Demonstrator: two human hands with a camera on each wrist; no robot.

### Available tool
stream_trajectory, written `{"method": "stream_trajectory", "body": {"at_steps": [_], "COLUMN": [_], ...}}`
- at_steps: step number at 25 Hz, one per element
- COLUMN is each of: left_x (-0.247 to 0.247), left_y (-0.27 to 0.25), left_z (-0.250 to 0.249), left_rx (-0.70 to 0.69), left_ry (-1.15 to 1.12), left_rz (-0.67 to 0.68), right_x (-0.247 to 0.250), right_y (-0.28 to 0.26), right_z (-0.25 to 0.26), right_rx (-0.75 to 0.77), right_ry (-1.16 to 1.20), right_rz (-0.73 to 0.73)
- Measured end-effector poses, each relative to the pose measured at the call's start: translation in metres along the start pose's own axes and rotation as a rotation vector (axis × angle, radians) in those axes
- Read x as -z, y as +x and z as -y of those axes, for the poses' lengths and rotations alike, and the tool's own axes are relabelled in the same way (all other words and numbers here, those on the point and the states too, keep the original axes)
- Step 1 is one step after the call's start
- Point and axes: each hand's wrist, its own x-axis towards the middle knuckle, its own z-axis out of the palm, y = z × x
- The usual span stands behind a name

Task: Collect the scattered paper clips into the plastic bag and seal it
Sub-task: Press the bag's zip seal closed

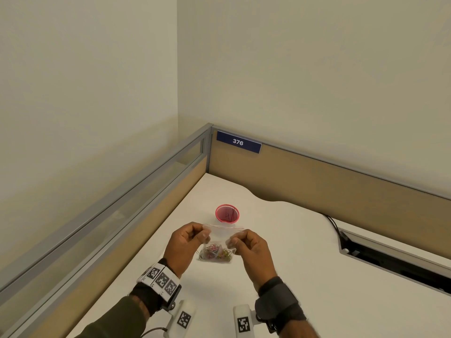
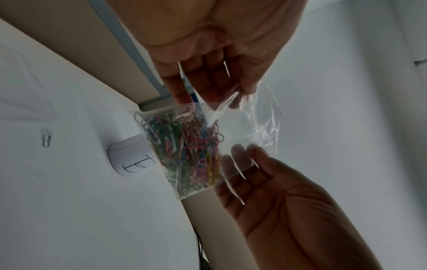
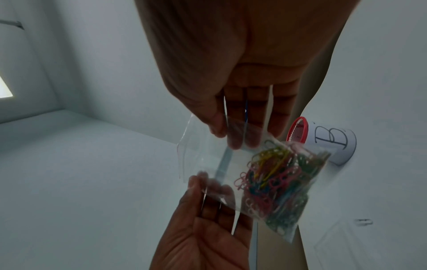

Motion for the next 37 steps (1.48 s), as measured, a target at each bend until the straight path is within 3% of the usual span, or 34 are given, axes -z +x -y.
{"method": "stream_trajectory", "body": {"at_steps": [9, 19, 24, 29, 37], "left_x": [-0.002, 0.005, 0.003, -0.002, 0.001], "left_y": [-0.001, 0.005, 0.001, -0.003, -0.010], "left_z": [-0.005, -0.007, -0.011, -0.015, -0.017], "left_rx": [-0.044, -0.066, -0.057, -0.066, -0.106], "left_ry": [0.128, 0.237, 0.263, 0.332, 0.423], "left_rz": [0.039, -0.044, -0.044, 0.035, 0.042], "right_x": [-0.001, 0.004, 0.003, -0.010, -0.018], "right_y": [-0.002, 0.002, 0.007, 0.009, 0.009], "right_z": [0.002, 0.006, 0.008, 0.015, 0.020], "right_rx": [0.006, 0.026, 0.062, 0.121, 0.179], "right_ry": [-0.044, -0.063, -0.259, -0.429, -0.551], "right_rz": [0.004, -0.001, -0.022, 0.051, 0.064]}}
